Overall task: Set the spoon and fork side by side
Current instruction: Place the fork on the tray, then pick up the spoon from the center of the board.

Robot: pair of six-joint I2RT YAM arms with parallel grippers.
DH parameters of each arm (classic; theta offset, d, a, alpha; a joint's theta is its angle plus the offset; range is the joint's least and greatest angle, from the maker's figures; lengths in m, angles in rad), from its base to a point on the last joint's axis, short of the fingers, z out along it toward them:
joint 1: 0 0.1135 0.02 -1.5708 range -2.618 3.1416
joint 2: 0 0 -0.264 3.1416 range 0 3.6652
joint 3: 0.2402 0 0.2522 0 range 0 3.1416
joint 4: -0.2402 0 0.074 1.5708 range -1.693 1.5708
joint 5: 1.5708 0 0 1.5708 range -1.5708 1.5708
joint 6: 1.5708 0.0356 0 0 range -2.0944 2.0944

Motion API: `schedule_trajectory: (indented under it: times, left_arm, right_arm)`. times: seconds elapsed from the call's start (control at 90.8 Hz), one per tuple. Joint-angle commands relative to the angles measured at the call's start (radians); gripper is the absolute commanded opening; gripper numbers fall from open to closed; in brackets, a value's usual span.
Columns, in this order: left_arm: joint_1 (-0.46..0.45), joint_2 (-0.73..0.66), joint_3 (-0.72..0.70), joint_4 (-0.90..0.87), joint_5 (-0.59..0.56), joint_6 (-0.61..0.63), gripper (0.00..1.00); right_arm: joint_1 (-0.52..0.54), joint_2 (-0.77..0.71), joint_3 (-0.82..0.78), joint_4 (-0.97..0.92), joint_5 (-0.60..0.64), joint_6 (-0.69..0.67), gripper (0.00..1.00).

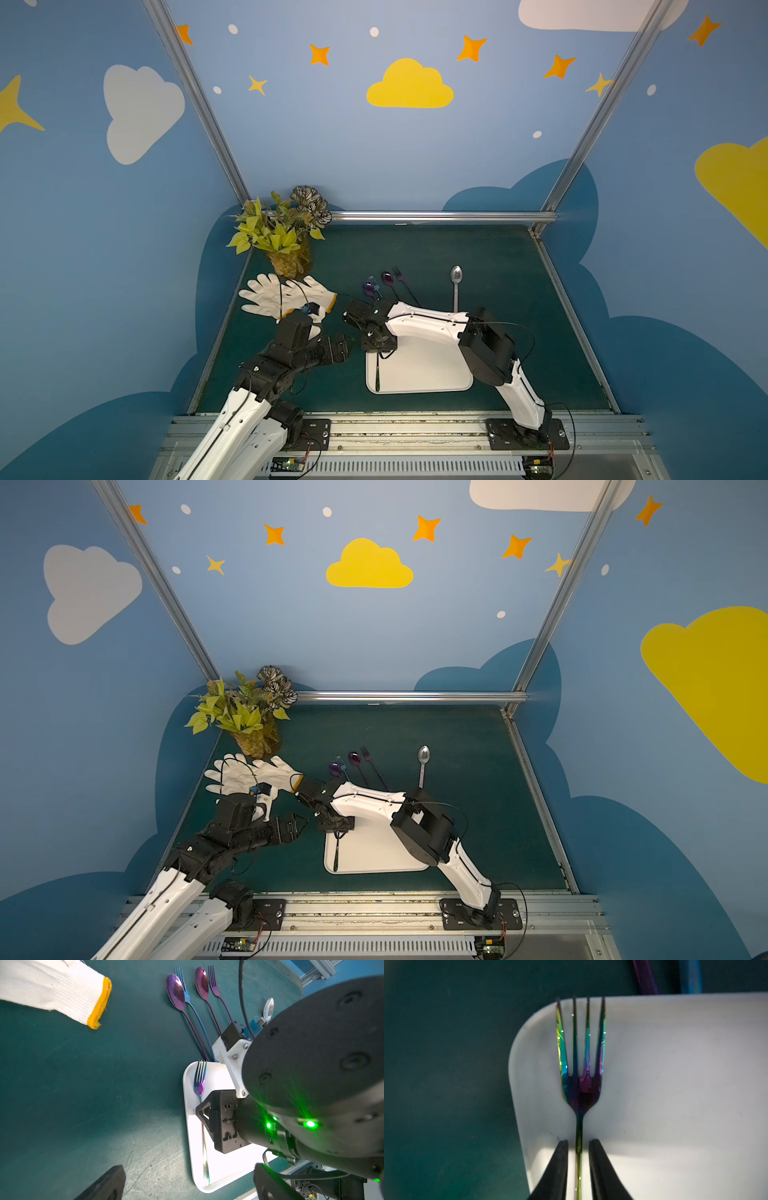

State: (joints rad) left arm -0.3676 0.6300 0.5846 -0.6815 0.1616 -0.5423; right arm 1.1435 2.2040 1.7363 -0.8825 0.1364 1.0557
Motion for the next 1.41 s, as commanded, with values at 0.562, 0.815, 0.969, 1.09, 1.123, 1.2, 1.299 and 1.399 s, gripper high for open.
schedule_trajectory:
  times: [0.562,0.815,0.969,1.09,1.123,1.2,1.299,1.399]
  left_arm:
    - [0.001,0.128,0.023,-0.023,0.01,0.026,1.0]
    - [0.001,0.164,0.033,-0.029,0.007,0.039,1.0]
    - [0.0,0.138,0.023,-0.028,-0.008,0.025,1.0]
    - [-0.001,0.118,0.018,-0.03,-0.023,0.019,1.0]
    - [0.0,0.114,0.018,-0.031,-0.027,0.017,1.0]
    - [0.0,0.107,0.015,-0.033,-0.035,0.012,1.0]
    - [0.0,0.104,0.017,-0.039,-0.043,0.008,1.0]
    - [0.0,0.105,0.018,-0.042,-0.049,0.005,1.0]
  right_arm:
    - [-0.516,-0.456,-0.243,-0.171,-0.013,-0.443,0.52]
    - [-0.742,-0.279,-0.133,-0.163,-0.077,-0.598,0.51]
    - [-0.778,-0.146,-0.036,-0.159,-0.112,-0.633,0.48]
    - [-0.781,-0.068,0.011,-0.148,-0.134,-0.652,0.47]
    - [-0.783,-0.055,0.02,-0.147,-0.132,-0.654,0.47]
    - [-0.794,-0.022,0.035,-0.143,-0.136,-0.656,0.46]
    - [-0.81,0.009,0.039,-0.132,-0.139,-0.662,0.43]
    - [-0.82,0.032,0.037,-0.123,-0.148,-0.671,0.38]
